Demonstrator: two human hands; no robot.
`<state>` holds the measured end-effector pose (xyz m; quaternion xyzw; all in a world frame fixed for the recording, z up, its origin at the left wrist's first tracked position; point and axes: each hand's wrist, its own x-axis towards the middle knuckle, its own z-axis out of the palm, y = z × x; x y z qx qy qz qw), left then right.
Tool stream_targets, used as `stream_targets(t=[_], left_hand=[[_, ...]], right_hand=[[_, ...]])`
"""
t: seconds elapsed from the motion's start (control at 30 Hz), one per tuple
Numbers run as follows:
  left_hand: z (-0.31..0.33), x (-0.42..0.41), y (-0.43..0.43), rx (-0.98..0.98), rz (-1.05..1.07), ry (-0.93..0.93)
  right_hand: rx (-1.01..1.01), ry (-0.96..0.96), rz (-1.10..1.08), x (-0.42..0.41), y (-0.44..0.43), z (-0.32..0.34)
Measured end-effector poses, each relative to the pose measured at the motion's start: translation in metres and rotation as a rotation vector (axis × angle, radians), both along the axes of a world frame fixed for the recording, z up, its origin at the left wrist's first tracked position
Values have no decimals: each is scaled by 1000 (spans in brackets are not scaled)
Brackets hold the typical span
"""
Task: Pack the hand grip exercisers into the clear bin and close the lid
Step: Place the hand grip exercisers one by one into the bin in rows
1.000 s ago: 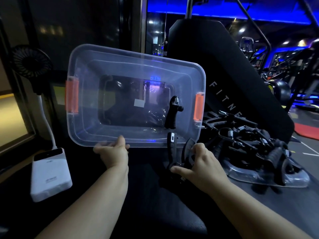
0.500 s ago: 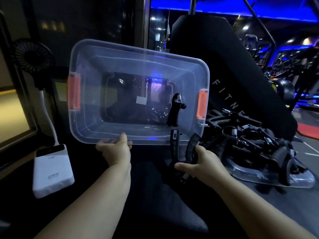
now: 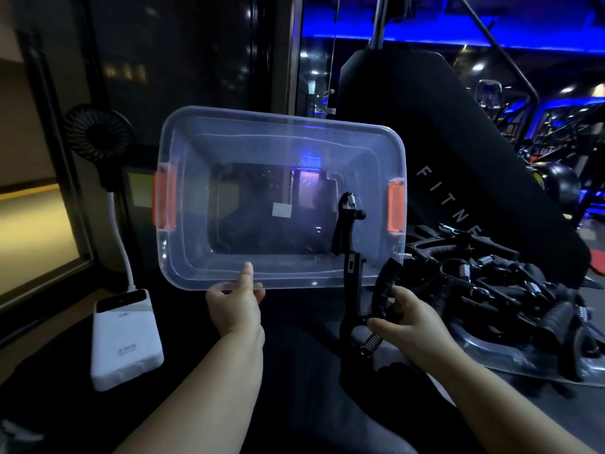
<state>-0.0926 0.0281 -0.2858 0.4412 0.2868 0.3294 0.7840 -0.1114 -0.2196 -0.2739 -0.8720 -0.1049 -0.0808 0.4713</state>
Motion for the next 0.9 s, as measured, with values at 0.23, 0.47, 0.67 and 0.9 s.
stream_targets(t=[0.23,0.47,0.67,0.9], left_hand=[[2,-11,11,191,-62,218],[4,-16,14,238,-140,275],[0,-19,13,240,-117,247],[-1,-21,11,195,-144,186]], right_hand=[[-34,-63,-25,1,-2,2],[21,-148,-15,-4,0,6],[66,-218,-51,6,7,25],[-22,-222,-144,49,38,56]])
